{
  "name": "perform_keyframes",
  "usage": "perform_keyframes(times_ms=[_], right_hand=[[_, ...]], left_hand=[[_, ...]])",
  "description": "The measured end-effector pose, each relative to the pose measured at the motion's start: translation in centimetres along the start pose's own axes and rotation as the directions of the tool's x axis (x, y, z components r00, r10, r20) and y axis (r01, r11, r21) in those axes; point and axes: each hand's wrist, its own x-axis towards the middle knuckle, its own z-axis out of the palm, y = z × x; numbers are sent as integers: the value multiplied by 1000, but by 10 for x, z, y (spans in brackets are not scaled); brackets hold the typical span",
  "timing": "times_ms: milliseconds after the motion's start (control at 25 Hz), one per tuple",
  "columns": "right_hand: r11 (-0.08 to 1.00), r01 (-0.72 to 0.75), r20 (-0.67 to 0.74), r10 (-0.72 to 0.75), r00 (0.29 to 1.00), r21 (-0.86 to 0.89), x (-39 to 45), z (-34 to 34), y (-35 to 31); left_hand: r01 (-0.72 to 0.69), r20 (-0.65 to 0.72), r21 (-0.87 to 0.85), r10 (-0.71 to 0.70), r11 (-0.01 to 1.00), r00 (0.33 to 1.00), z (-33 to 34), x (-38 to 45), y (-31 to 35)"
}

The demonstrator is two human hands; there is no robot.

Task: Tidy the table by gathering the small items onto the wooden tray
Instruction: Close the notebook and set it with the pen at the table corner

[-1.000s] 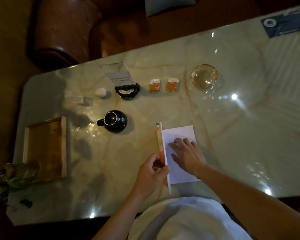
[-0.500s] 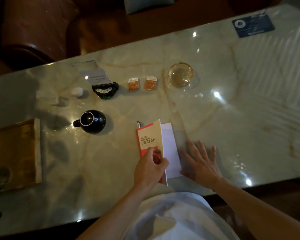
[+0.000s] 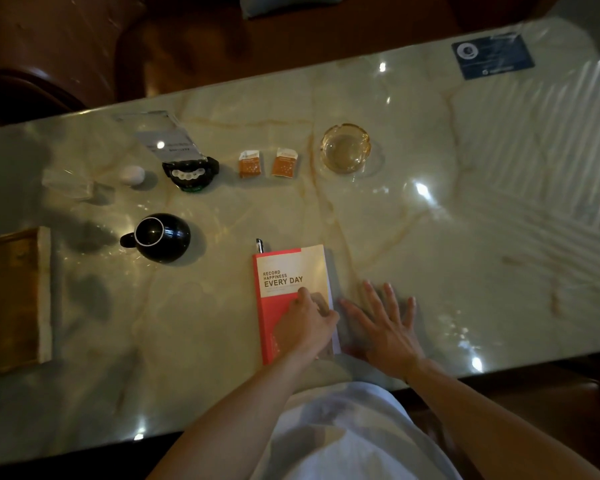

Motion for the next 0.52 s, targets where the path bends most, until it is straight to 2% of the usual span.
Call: perform_keyframes(times_ms=[200, 280, 360, 440, 520], right_hand=[[985, -61, -118, 81, 990, 159, 3, -15, -14], [975, -96, -149, 127, 981, 202, 7, -19, -21], [966, -113, -157, 151, 976, 231, 9, -20, -28], [968, -101, -127, 133, 983, 228, 10, -17, -40], [975, -93, -72, 109, 991, 201, 11, -11, -50]], left_hand=[[56, -3, 103, -56, 993, 998, 5, 0, 4], [79, 36, 104, -83, 991, 996, 3, 2, 2], [26, 109, 29, -29, 999, 994, -1, 4, -8], [-75, 149, -86, 87, 993, 985, -11, 2, -24], [-132, 55, -153, 142, 979, 988, -21, 0, -43]])
